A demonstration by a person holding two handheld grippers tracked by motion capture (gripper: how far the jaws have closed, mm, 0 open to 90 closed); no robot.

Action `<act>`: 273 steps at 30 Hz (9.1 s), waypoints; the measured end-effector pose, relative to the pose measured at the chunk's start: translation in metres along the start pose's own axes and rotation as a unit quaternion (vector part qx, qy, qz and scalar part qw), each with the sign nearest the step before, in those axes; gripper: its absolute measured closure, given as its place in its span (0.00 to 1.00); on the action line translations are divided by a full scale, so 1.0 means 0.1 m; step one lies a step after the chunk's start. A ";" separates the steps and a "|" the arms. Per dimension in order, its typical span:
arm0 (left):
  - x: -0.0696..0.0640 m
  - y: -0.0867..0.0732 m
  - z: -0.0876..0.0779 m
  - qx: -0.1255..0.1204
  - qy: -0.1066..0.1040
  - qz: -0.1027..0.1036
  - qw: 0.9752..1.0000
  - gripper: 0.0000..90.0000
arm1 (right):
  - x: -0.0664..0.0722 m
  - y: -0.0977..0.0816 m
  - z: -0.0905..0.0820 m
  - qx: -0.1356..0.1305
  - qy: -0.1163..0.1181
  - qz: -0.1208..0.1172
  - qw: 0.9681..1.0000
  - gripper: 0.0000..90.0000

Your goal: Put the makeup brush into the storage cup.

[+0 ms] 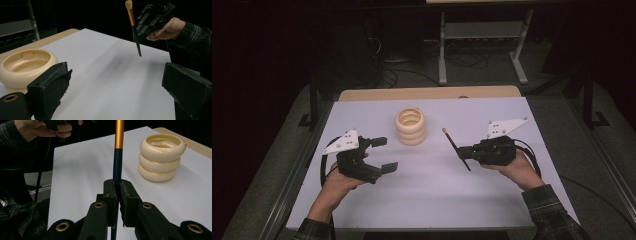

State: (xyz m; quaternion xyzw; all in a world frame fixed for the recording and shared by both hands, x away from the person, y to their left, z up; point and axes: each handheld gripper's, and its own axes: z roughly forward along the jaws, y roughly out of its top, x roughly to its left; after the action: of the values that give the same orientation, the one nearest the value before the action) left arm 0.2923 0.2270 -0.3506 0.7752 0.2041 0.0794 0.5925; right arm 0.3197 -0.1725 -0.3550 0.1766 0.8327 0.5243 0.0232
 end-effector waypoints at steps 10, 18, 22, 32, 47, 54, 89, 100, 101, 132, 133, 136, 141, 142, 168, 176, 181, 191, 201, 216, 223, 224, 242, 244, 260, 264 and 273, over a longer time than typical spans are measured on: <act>-0.02 0.08 0.12 -0.005 -0.015 0.004 1.000 0.08 | 0.03 0.04 0.04 -0.013 0.012 -0.004 1.000 0.92; -0.04 0.14 0.22 -0.006 -0.026 0.009 1.000 0.08 | 0.06 0.07 0.06 -0.024 0.017 -0.010 1.000 0.92; -0.05 0.17 0.28 -0.008 -0.031 0.012 0.999 0.08 | 0.07 0.08 0.08 -0.026 0.020 -0.012 0.999 0.92; -0.07 0.24 0.46 -0.010 -0.050 0.017 0.999 0.08 | 0.11 0.13 0.12 -0.034 0.028 -0.017 0.999 0.92; -0.11 0.36 0.66 -0.022 -0.075 0.033 0.996 0.16 | 0.14 0.16 0.20 -0.042 0.037 -0.022 0.998 0.92; -0.10 0.38 0.73 -0.025 -0.096 0.033 0.995 0.30 | 0.16 0.17 0.26 -0.042 0.041 -0.025 0.998 0.92; -0.10 0.42 0.84 -0.043 -0.115 0.023 0.992 0.73 | 0.17 0.18 0.32 -0.044 0.049 -0.027 0.997 0.92; -0.11 0.43 0.88 -0.046 -0.127 0.020 0.991 0.80 | 0.17 0.18 0.31 -0.046 0.051 -0.029 0.997 0.92; -0.11 0.43 0.88 -0.046 -0.126 0.020 0.991 0.80 | 0.17 0.18 0.31 -0.046 0.050 -0.029 0.997 0.92; -0.13 0.45 0.90 -0.040 -0.133 -0.016 0.990 0.93 | 0.19 0.19 0.32 -0.043 0.049 -0.042 0.997 0.92; -0.12 0.45 0.90 -0.040 -0.132 -0.016 0.990 0.93 | 0.19 0.19 0.32 -0.044 0.048 -0.042 0.997 0.92; -0.12 0.45 0.89 -0.039 -0.133 -0.018 0.990 0.93 | 0.19 0.19 0.33 -0.045 0.046 -0.044 0.997 0.89; -0.12 0.45 0.88 -0.040 -0.132 -0.018 0.990 0.93 | 0.20 0.18 0.34 -0.045 0.039 -0.047 0.997 0.68; -0.12 0.45 0.88 -0.039 -0.131 -0.018 0.990 0.93 | 0.20 0.18 0.34 -0.046 0.036 -0.046 0.997 0.63; 0.04 0.43 0.63 -0.031 -0.090 -0.026 0.995 0.93 | 0.18 0.03 0.29 0.006 -0.070 -0.003 0.998 0.07; 0.08 0.43 0.54 -0.031 -0.075 -0.024 0.996 0.93 | 0.17 -0.12 0.16 0.009 -0.086 0.011 0.996 0.05; 0.10 0.43 0.51 -0.028 -0.070 -0.021 0.997 0.93 | 0.19 -0.18 0.13 0.013 -0.094 0.015 0.995 0.05; 0.16 0.42 0.46 -0.024 -0.056 -0.018 0.998 0.93 | 0.19 -0.38 0.03 0.013 -0.114 0.033 0.993 0.05; 0.18 0.45 0.41 -0.019 -0.038 -0.014 0.999 0.93 | 0.20 -0.49 -0.03 0.013 -0.130 0.038 0.991 0.04; 0.31 0.57 0.39 -0.015 -0.019 -0.012 1.000 0.93 | 0.20 -0.53 -0.19 -0.006 -0.149 0.046 0.988 0.01; 0.47 0.62 0.38 -0.022 -0.008 -0.025 0.999 0.93 | 0.19 -0.54 -0.25 -0.015 -0.163 0.047 0.985 0.01; 0.49 0.62 0.38 -0.022 -0.005 -0.026 0.999 0.93 | 0.19 -0.54 -0.26 -0.015 -0.163 0.048 0.985 0.01; 0.85 0.74 0.38 -0.018 0.024 -0.025 0.999 0.93 | 0.18 -0.55 -0.26 -0.016 -0.164 0.049 0.985 0.01; 0.91 0.75 0.39 -0.021 0.028 -0.027 0.999 0.93 | 0.17 -0.55 -0.26 -0.014 -0.164 0.048 0.985 0.01; 1.12 0.80 0.41 -0.023 0.047 -0.034 0.998 0.93 | 0.17 -0.56 -0.25 -0.011 -0.163 0.049 0.985 0.01; 1.15 0.80 0.41 -0.023 0.052 -0.033 0.998 0.93 | 0.16 -0.57 -0.26 -0.011 -0.163 0.050 0.985 0.01; 1.22 0.77 0.42 -0.020 0.068 -0.032 0.997 0.93 | 0.16 -0.57 -0.25 -0.010 -0.160 0.051 0.986 0.01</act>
State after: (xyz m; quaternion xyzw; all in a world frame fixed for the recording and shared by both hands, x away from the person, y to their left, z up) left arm 0.4354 0.2232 -0.3039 0.7488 0.2673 0.1170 0.5951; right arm 0.2835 -0.2113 -0.3910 0.2997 0.8030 0.4981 0.1313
